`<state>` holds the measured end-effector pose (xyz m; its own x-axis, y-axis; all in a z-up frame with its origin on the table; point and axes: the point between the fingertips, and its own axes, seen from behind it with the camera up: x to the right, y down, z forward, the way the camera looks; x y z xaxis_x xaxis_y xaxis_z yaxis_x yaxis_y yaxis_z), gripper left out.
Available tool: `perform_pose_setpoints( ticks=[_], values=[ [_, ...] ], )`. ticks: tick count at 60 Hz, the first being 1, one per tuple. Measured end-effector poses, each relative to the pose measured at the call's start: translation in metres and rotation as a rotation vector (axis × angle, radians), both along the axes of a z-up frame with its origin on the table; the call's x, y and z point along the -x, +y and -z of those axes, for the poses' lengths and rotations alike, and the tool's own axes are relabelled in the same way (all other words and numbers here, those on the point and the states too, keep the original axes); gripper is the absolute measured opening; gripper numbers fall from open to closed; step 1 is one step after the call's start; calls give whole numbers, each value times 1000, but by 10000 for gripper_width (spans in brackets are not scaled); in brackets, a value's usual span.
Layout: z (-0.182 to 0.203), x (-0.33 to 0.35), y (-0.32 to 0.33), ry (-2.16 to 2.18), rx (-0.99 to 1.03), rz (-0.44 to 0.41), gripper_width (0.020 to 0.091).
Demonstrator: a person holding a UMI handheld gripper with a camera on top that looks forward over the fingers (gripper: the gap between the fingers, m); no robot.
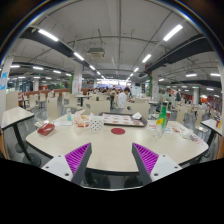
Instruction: Pour water
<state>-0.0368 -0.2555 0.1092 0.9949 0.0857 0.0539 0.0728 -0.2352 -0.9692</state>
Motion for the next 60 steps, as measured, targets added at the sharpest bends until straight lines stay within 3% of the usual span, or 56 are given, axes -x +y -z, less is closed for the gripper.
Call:
perform_pose_setpoints(
  ticks=[18,29,45,60],
  values=[
    [0,-14,11,5,4,16,828],
    [3,-93,52,28,14,110,829],
    [2,-225,167,-7,-10,219,828],
    [27,-269,281,-6,56,233,822]
  ],
)
